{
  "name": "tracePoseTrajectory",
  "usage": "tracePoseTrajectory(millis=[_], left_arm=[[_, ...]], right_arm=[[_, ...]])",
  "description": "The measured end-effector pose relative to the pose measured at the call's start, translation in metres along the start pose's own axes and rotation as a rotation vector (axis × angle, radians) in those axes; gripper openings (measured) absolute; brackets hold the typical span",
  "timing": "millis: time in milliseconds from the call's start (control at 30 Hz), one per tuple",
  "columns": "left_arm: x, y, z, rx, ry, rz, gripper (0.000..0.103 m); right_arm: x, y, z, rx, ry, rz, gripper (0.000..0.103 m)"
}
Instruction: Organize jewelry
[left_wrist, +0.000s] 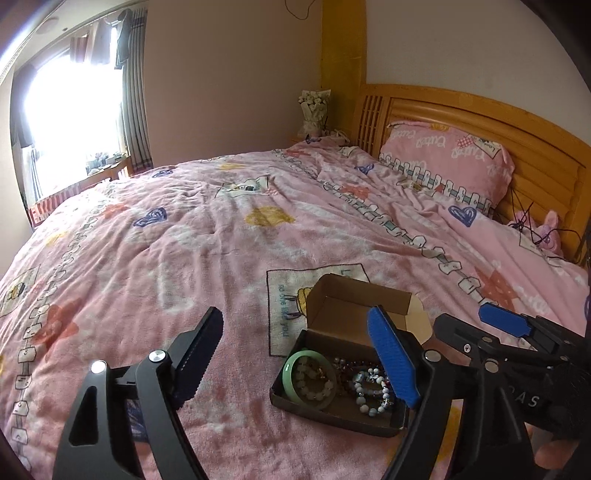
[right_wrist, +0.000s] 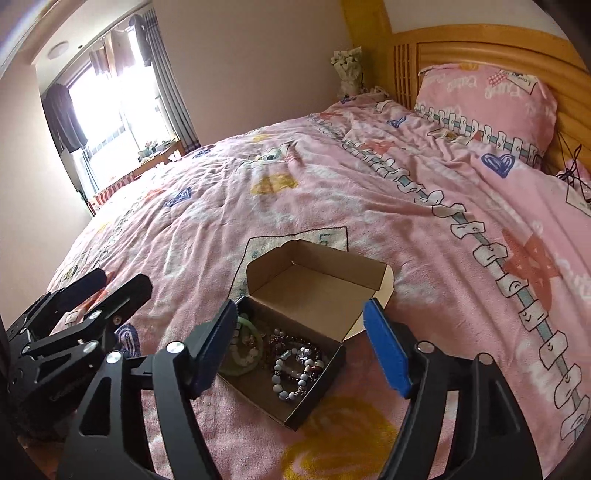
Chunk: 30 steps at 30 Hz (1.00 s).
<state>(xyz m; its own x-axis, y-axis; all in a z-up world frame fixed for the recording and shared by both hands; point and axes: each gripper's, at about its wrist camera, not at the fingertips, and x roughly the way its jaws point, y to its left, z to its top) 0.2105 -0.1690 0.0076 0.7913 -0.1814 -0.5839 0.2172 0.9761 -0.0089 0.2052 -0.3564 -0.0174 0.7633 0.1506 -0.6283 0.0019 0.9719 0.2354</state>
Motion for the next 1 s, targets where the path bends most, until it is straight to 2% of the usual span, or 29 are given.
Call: tracePoseTrajectory(millis=[67, 300, 500, 767, 1000], left_arm=[[-0.007, 0.002, 0.001, -0.001, -0.009, 0.011, 0.085], [-0.03, -0.003, -0.001, 0.054, -0.037, 0.04, 0.093], [-0.046, -0.005, -0.003, 0.078, -0.042, 0.018, 0.094], [-0.068, -0.006, -0.005, 0.066, -0.012, -0.043, 0.094], [-0.077, -0.011, -0.012, 0.061, 0.021, -0.075, 0.094]], right_arm=[[-0.007, -0.001, 0.002, -0.004, -0.01, -0.013, 0.074], [-0.032, -0.003, 0.007, -0.03, -0.032, -0.059, 0.085], [-0.053, -0.007, 0.005, -0.097, -0.021, -0.115, 0.095], [-0.082, -0.021, 0.0, -0.138, 0.003, -0.154, 0.095], [-0.113, -0.028, -0.001, -0.141, -0.008, -0.138, 0.095]])
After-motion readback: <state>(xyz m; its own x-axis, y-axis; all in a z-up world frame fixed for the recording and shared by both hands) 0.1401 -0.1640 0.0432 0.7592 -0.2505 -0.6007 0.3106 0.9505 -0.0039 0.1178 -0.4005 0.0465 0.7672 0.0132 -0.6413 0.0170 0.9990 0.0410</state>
